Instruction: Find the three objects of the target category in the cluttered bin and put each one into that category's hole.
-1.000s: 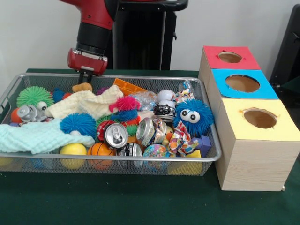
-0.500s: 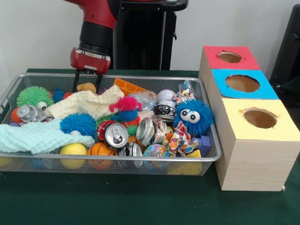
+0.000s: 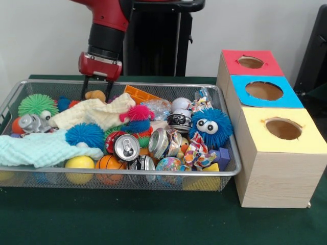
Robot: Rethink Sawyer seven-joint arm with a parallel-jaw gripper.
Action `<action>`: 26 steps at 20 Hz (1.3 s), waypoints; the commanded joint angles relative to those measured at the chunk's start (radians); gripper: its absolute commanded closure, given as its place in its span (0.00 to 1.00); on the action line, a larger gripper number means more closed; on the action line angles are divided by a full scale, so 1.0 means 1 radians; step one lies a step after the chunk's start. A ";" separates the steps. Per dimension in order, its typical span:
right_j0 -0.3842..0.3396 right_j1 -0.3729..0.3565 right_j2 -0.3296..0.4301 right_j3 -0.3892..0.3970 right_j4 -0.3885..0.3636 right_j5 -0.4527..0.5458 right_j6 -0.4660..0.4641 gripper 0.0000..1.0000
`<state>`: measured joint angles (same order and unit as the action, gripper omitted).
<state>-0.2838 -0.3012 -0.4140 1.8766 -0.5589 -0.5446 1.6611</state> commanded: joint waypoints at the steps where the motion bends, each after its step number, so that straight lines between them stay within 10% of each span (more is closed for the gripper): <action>1: 0.028 0.012 0.116 -0.039 0.027 -0.096 0.140 0.00; 26: 0.223 0.082 -0.103 -0.022 0.198 -0.338 0.059 0.00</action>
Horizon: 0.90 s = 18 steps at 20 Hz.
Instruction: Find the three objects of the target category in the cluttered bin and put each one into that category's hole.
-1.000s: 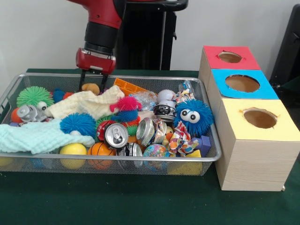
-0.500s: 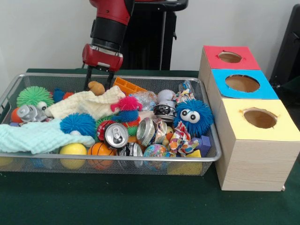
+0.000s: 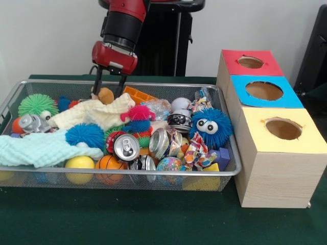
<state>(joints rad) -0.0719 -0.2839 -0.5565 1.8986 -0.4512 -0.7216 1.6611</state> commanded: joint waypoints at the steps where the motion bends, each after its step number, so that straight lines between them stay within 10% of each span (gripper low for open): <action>1: 0.013 0.070 0.038 -0.045 0.097 -0.166 0.060 0.00; 18: 0.023 0.136 0.036 -0.091 0.141 -0.185 0.064 0.00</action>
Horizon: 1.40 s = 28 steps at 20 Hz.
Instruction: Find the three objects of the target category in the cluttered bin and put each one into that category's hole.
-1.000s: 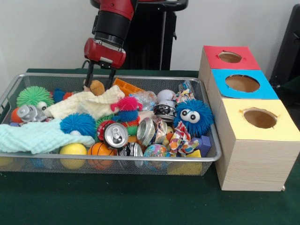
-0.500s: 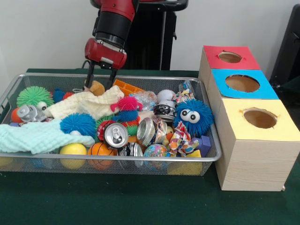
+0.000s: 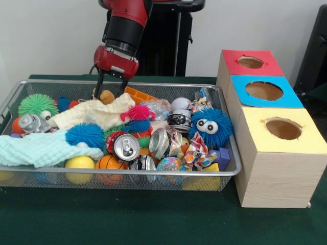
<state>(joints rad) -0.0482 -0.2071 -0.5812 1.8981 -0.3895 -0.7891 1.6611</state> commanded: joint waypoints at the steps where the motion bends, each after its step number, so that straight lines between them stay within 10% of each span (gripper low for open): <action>1: 0.004 0.061 0.054 -0.088 0.089 -0.124 0.059 0.00; 3: 0.009 0.069 0.041 -0.083 0.107 -0.154 0.048 0.00; 4: 0.013 0.076 0.032 -0.079 0.121 -0.182 0.046 1.00; 13: 0.030 0.074 0.018 -0.063 0.132 -0.181 0.070 1.00; 28: 0.128 -0.136 0.001 0.056 0.077 0.051 0.160 1.00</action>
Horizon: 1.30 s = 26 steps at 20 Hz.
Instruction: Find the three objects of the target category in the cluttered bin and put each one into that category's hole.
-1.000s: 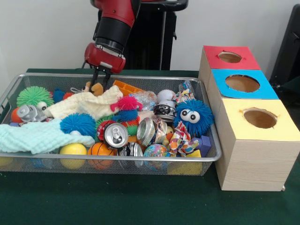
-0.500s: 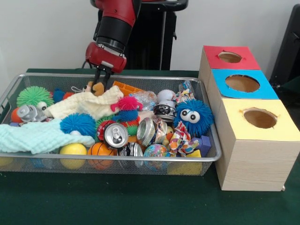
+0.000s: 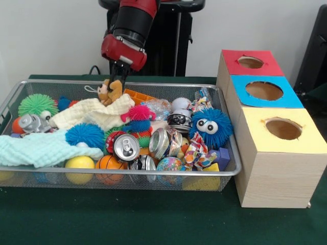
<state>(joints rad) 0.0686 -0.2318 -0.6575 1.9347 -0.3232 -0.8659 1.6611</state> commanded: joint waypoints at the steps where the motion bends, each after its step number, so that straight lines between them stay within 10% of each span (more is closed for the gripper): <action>1: 0.009 -0.131 0.090 0.024 -0.006 0.159 0.169 1.00; 10: -0.063 -0.333 0.236 0.094 -0.133 0.422 0.218 1.00; 26: -0.112 -0.499 0.387 0.217 -0.087 0.602 0.204 1.00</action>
<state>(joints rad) -0.0035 -0.6617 -0.4649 2.1075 -0.4063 -0.3547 1.6611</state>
